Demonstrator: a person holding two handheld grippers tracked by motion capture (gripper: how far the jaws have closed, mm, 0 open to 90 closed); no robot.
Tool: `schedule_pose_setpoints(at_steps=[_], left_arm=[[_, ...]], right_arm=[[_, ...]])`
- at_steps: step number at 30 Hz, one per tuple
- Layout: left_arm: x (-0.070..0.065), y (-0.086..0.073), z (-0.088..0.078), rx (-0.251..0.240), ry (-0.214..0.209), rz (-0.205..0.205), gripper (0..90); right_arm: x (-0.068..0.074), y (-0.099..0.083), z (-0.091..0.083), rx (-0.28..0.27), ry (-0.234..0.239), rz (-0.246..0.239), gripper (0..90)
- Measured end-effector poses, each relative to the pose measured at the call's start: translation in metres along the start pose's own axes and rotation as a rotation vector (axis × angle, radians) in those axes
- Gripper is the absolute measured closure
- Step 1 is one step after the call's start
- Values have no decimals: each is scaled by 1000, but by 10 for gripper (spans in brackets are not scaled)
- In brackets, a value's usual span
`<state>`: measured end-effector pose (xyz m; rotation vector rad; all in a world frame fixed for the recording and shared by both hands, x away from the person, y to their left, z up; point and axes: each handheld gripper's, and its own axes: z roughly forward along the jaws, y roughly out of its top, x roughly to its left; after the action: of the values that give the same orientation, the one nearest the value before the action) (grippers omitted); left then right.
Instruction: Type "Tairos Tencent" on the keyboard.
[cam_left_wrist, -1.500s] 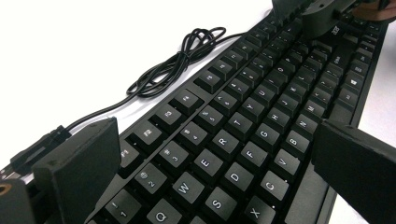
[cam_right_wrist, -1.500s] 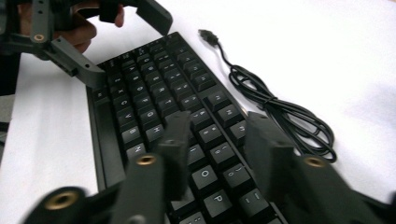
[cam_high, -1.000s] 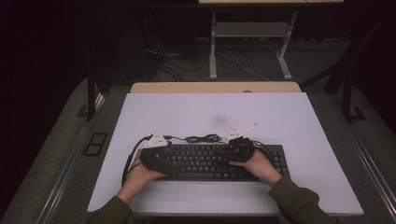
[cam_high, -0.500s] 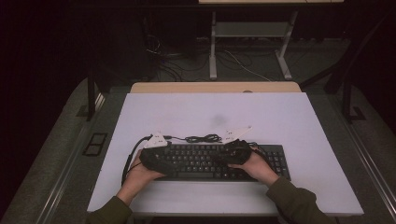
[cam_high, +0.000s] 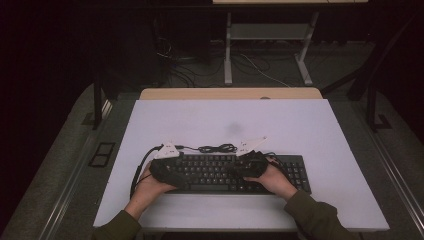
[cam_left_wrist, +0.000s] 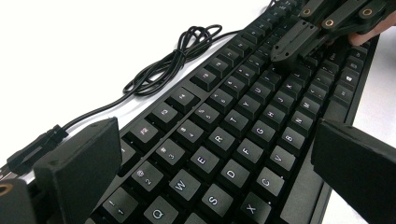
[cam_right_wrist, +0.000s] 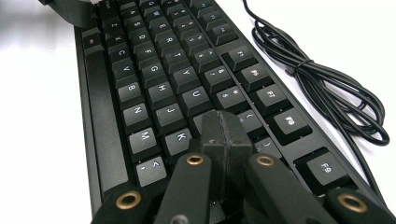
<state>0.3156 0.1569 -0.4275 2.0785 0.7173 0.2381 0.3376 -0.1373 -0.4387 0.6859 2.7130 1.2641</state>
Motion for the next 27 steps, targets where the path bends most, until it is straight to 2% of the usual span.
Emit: schedule_pose_setpoints(at_steps=[5, 10, 18, 27], left_arm=[[0, 0, 0, -2, -1, 0, 14], [-1, 0, 0, 0, 0, 5, 33], [0, 0, -3, -12, 10, 14, 68], [2, 1, -8, -20, 4, 19, 179]], right_arm=[[0, 0, 0, -1, 1, 2, 889], [1, 2, -2, -4, 3, 0, 846], [0, 4, -6, -33, -5, 11, 721], [-5, 4, -13, -68, -14, 36, 551]])
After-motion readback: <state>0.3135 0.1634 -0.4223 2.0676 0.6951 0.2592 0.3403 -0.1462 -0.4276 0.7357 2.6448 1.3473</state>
